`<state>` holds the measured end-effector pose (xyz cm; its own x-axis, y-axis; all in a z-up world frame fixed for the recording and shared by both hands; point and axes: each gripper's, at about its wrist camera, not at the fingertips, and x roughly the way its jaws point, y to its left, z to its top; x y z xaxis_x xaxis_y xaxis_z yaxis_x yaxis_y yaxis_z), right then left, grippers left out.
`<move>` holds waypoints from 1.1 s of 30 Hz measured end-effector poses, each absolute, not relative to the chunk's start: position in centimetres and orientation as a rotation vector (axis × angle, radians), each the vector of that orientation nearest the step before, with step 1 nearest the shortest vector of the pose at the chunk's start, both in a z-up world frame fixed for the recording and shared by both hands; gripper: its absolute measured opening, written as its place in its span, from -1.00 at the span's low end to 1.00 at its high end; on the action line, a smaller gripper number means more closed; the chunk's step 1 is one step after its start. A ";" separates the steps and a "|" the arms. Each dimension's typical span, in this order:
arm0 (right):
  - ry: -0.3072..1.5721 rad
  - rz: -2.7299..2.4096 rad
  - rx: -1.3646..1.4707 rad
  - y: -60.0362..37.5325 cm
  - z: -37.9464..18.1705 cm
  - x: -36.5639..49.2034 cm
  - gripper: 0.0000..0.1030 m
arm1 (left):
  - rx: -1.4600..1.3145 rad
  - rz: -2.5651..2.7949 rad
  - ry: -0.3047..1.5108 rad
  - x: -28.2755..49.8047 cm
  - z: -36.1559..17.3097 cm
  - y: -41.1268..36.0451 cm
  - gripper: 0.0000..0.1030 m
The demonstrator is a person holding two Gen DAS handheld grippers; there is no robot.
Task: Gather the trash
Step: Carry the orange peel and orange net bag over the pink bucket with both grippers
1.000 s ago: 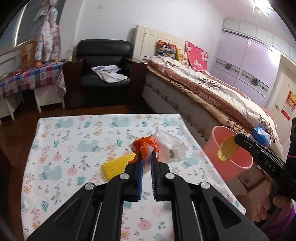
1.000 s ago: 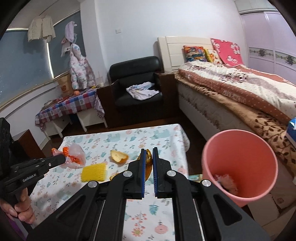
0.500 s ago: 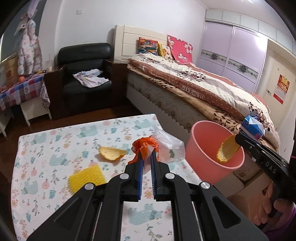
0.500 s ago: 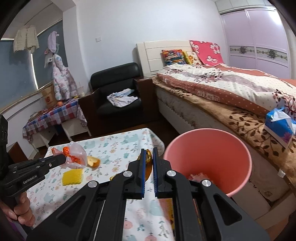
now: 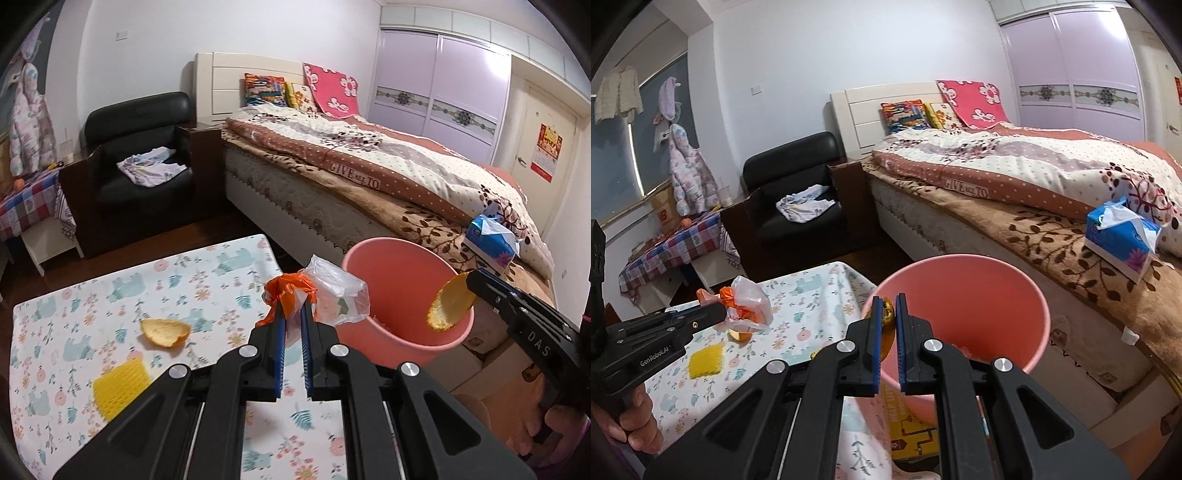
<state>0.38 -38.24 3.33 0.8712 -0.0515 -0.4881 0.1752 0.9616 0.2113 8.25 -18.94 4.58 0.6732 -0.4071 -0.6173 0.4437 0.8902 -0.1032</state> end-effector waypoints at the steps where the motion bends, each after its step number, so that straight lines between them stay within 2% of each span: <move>1: 0.502 -0.125 0.257 -38.5 3.2 0.4 -0.86 | 0.060 -0.486 0.681 8.3 4.6 -19.4 -0.86; 33: 0.554 -0.232 0.371 -45.3 -1.1 0.7 -0.86 | 0.134 -0.647 0.742 9.8 1.7 -30.1 -0.86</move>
